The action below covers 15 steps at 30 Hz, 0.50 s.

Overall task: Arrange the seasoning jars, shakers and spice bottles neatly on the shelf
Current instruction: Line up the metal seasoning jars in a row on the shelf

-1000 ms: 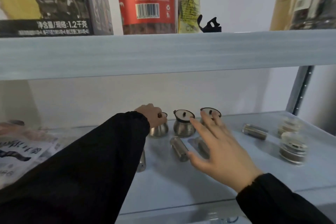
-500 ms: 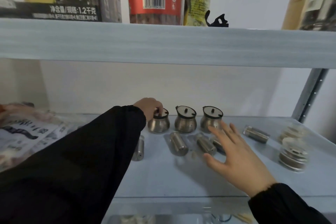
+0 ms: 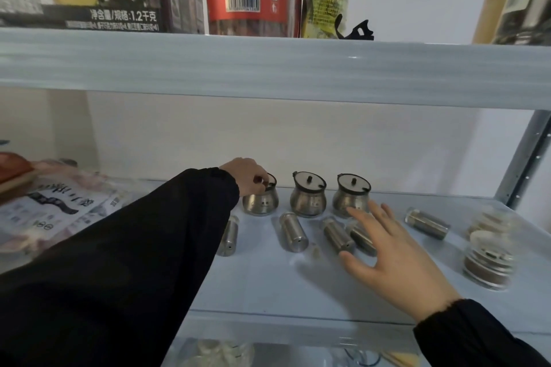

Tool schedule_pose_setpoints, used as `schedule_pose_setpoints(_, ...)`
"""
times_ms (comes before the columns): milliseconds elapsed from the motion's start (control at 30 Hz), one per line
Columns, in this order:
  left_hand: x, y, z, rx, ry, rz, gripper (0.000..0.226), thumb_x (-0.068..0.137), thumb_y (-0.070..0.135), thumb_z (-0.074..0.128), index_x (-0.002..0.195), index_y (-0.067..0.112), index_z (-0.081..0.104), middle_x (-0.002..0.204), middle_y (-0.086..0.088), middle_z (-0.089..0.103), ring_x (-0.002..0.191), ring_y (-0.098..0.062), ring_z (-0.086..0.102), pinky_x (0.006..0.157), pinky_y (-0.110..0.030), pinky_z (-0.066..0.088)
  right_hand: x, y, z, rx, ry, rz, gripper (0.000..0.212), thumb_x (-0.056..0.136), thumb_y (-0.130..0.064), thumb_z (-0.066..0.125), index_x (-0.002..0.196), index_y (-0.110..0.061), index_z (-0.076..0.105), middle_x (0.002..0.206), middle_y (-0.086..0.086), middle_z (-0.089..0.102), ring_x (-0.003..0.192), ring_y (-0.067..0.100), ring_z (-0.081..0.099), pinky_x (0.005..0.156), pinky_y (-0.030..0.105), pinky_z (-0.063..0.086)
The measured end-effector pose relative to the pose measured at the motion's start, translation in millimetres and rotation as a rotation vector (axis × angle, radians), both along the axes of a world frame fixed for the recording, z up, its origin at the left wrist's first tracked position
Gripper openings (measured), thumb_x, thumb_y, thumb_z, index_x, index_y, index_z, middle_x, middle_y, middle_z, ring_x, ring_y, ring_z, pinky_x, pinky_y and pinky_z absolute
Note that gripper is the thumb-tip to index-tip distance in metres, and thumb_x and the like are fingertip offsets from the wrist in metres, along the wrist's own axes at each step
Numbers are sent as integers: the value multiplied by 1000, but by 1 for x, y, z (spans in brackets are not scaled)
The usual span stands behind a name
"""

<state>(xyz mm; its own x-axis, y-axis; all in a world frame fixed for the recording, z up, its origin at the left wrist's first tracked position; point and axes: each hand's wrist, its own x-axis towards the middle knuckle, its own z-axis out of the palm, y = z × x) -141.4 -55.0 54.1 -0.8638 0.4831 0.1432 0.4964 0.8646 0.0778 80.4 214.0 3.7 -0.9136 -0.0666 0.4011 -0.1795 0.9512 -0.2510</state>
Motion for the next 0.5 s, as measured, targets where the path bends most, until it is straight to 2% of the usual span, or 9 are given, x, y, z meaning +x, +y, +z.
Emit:
schedule_pose_setpoints(100, 0, 2, -4, -4, 22, 0, 30, 92, 33, 56, 121, 29, 64, 111, -1, 58, 103, -24, 56, 90, -38, 46, -2, -5, 1, 21, 9, 29, 78, 77, -73, 41, 148, -45, 20, 162, -11, 9, 148, 10, 4, 112, 24, 12)
schedule_pose_setpoints(200, -1, 1, -9, -6, 25, -9, 30, 93, 33, 54, 121, 29, 63, 107, -1, 59, 103, -26, 58, 87, -39, 47, -3, -10, 2, 19, 15, 39, 79, 76, -73, 41, 147, -43, 25, 160, -8, 19, 146, 11, 19, 113, 26, 23)
schedule_pose_setpoints(333, -6, -23, 4, 109, 22, 21, 42, 94, 42, 53, 134, 29, 51, 127, 0, 55, 113, -22, 53, 96, -34, 40, -6, -17, 4, 43, 7, 49, 81, 75, -74, 40, 148, -42, 25, 158, -7, 24, 144, 10, 22, 114, 27, 26)
schedule_pose_setpoints(433, -11, -63, 22, 107, 78, 94, 41, 93, 42, 52, 132, 27, 52, 125, -2, 57, 104, -20, 55, 92, -33, 41, -11, -28, 8, 67, 9, 48, 81, 75, -74, 42, 148, -41, 29, 157, -6, 28, 144, 12, 24, 113, 26, 24)
schedule_pose_setpoints(500, -16, -90, 29, 63, 68, 173, 42, 94, 42, 52, 132, 26, 53, 125, -2, 57, 106, -22, 56, 91, -34, 42, -13, -38, 10, 86, 8, 46, 81, 75, -75, 41, 147, -42, 28, 157, -8, 28, 143, 11, 25, 112, 28, 28)
